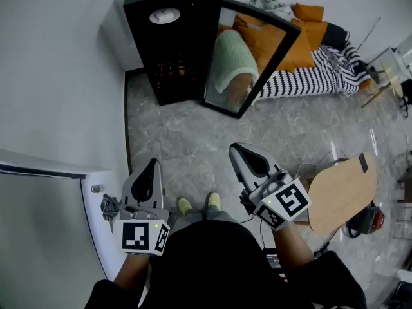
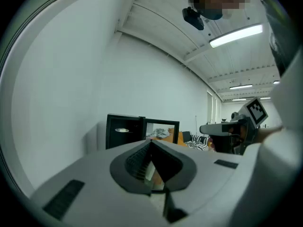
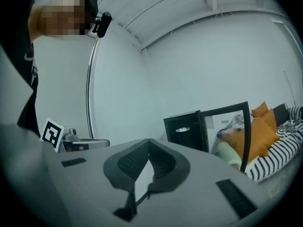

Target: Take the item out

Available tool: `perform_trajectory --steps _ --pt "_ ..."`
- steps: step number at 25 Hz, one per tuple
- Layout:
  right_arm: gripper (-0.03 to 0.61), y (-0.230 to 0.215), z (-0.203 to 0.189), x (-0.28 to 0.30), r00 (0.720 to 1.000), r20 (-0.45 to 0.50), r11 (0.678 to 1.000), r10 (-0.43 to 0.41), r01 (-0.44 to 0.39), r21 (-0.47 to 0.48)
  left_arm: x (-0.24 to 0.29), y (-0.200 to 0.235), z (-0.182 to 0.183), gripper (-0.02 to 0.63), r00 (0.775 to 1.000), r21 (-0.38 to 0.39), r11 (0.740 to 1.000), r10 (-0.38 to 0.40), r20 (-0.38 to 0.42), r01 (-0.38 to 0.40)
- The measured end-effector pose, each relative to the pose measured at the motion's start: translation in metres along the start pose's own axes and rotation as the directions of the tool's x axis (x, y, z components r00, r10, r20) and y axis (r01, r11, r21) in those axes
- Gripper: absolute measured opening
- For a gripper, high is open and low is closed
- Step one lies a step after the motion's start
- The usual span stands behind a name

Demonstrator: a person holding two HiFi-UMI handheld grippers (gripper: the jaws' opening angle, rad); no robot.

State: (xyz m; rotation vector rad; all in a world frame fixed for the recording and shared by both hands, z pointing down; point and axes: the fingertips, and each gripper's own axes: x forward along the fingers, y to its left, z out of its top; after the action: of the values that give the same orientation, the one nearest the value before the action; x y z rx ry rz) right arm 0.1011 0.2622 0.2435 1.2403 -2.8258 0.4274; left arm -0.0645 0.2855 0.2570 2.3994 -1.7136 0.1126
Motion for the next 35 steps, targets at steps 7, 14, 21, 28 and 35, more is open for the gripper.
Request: perform_trajectory --steps 7,14,21,28,35 --pt "0.006 -0.005 0.017 0.004 0.999 0.039 0.997 0.024 -0.021 -0.072 -0.001 0.007 0.005 0.008 0.999 0.025 1.000 0.013 0.035 -0.014" --pt "0.006 0.001 0.015 -0.008 0.999 0.038 0.995 -0.009 0.013 -0.101 -0.013 0.004 0.005 0.008 0.999 0.007 1.000 -0.011 0.036 0.011" --pt "0.006 0.003 0.023 -0.017 0.998 0.056 0.998 -0.038 0.041 -0.044 -0.024 0.007 0.008 0.008 0.998 0.017 0.999 -0.035 0.047 0.035" --pt "0.006 0.014 0.030 -0.018 0.996 0.070 0.997 -0.063 0.065 -0.031 -0.036 0.019 0.004 0.008 0.998 0.008 0.999 -0.052 0.039 0.052" --pt "0.006 0.040 0.015 -0.008 0.996 0.070 0.998 -0.049 0.051 -0.033 -0.050 0.035 -0.003 0.008 0.997 0.005 0.998 -0.057 0.061 0.057"
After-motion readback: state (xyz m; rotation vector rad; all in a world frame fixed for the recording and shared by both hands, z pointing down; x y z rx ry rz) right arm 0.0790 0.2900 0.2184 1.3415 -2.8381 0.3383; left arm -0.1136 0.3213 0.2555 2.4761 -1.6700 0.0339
